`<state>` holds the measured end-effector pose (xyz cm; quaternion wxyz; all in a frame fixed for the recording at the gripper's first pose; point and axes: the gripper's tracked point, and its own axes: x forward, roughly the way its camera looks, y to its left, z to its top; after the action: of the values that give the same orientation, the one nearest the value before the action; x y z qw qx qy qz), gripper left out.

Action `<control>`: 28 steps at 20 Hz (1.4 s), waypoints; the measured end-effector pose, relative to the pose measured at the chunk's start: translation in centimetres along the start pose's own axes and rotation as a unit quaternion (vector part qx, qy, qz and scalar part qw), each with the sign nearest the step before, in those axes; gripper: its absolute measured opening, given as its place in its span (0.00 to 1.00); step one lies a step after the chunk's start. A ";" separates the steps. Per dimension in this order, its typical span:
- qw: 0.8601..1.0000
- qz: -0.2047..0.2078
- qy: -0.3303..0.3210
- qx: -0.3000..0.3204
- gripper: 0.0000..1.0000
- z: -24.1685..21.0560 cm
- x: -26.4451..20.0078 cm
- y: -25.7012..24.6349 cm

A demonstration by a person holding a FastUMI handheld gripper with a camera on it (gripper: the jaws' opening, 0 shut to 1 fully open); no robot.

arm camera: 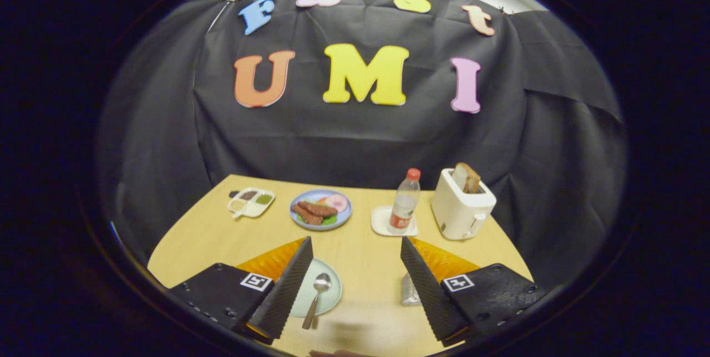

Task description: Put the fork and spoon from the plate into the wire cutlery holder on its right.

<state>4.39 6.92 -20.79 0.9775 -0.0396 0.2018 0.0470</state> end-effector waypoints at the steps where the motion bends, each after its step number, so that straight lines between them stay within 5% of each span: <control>1: 1.000 0.002 0.017 -0.004 0.95 -1.6 1.0 0.6; 9: 0.987 0.012 0.162 -0.022 0.95 -12.4 5.5 5.7; 16: 0.976 0.016 0.215 -0.004 0.74 -15.8 7.9 8.5; 22: 0.967 -0.014 0.252 0.021 0.47 -18.5 9.8 7.9; 28: 0.963 -0.027 0.265 0.034 0.09 -19.2 9.9 8.1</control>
<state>5.11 13.83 -42.76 0.8909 -0.0229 0.4535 0.0012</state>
